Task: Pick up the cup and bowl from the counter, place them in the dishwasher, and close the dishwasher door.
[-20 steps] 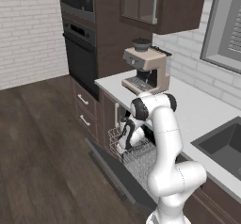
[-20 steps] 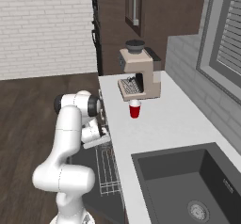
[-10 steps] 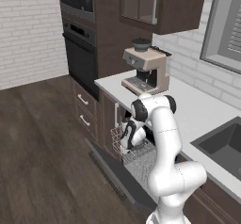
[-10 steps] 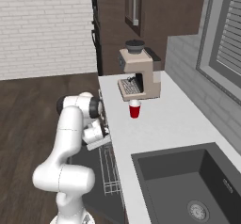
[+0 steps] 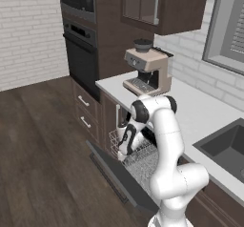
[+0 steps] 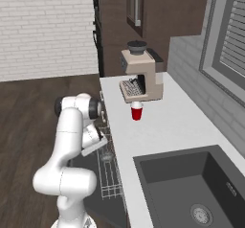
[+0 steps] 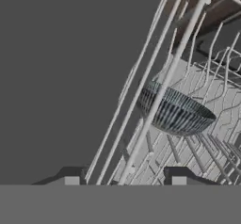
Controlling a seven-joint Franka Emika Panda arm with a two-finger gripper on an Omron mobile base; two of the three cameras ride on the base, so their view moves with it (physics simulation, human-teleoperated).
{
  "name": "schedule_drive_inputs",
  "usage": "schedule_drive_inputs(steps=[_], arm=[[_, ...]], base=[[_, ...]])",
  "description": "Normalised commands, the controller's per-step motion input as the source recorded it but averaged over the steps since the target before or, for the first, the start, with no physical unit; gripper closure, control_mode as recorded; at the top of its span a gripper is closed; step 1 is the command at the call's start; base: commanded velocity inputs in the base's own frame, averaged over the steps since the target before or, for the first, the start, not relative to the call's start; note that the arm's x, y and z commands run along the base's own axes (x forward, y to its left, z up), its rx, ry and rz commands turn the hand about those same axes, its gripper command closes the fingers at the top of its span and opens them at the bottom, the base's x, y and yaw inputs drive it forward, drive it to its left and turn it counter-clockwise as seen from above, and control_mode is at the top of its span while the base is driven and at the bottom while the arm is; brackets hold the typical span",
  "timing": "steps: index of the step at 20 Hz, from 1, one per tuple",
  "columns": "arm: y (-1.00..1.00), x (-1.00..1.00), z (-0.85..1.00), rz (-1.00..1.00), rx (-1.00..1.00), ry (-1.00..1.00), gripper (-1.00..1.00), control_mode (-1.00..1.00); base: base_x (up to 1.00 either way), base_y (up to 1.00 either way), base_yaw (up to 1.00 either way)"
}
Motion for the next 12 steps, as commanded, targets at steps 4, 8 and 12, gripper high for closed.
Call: schedule_drive_inputs(steps=[4,8,12], arm=[[0.39,-0.60,0.06,0.09,0.00,-0.05,-1.00,-1.00],[0.16,-0.60,0.61,0.01,0.00,-0.09,-1.00,-1.00],[-0.02,-0.37,1.00,0.00,0.00,-0.17,-1.00,-1.00]], base=[[0.00,0.00,0.00],[0.00,0.00,0.00],[0.00,0.00,0.00]])
